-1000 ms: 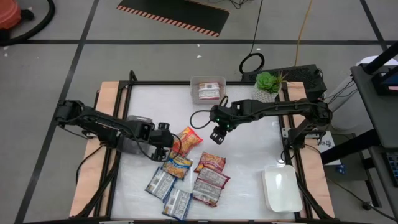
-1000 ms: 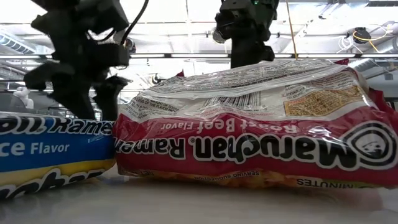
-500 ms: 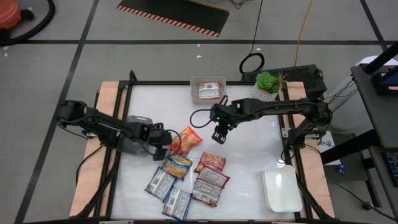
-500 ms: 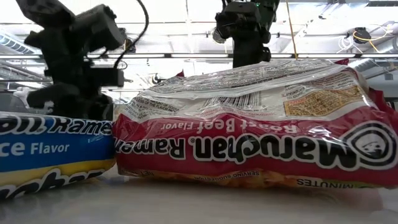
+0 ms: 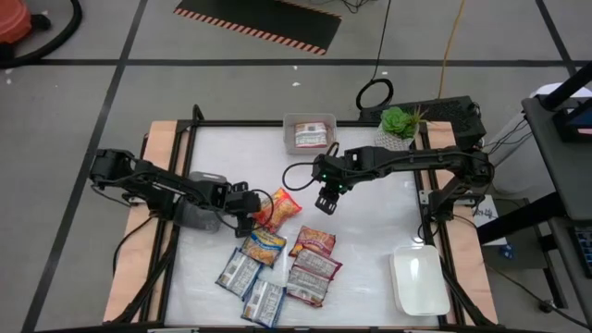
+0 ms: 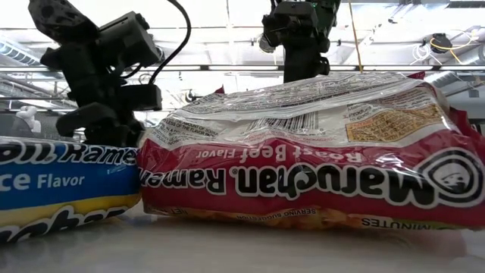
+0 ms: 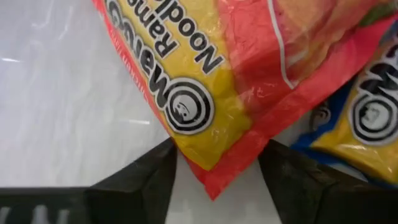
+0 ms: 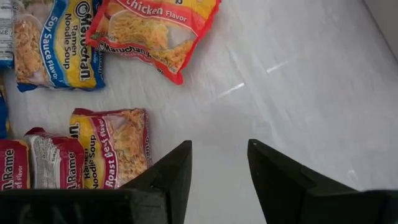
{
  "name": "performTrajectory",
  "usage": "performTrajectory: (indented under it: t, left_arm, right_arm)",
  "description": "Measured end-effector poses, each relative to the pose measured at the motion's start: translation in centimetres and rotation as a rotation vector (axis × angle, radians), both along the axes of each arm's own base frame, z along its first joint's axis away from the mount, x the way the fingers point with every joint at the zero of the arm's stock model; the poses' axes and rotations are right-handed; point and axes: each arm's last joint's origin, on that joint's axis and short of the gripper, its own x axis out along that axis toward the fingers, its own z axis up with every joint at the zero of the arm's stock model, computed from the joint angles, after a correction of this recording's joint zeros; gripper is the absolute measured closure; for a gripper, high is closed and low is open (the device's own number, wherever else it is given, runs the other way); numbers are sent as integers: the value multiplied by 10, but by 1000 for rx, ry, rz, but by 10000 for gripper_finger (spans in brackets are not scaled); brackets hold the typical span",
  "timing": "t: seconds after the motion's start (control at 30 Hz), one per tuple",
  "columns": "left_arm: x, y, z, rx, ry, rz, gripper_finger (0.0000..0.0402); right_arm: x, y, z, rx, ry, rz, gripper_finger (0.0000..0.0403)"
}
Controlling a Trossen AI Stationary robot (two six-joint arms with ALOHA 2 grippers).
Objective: Sort Maruchan noodles
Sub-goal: Put the orange noodle pack into the gray bin
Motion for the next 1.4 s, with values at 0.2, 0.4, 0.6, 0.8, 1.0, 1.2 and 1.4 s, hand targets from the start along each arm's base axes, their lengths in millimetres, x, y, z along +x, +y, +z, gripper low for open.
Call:
performTrajectory:
  t: [0.2,0.4,0.6,0.8,1.0,1.2,1.4]
  left_arm:
    - [1,5,0,8,-2,25,246]
    - [2,9,-2,-2,2,32,301]
    - [5,11,0,-4,-31,32,392]
    - [21,10,24,-24,-87,16,398]
    - [38,18,76,-83,-196,123,399]
    - [43,30,127,-148,-316,241,400]
    - [48,41,152,-195,-388,303,401]
  right_arm:
    - [1,0,0,3,-7,-6,255]
    - [2,0,1,2,-21,-5,255]
    - [4,0,2,-1,-48,-4,255]
    - [11,-1,6,-10,-130,1,255]
    - [19,0,14,-62,-246,73,253]
    - [3,-2,37,-175,-297,70,236]
    - [-24,-3,75,-309,-412,-12,210]
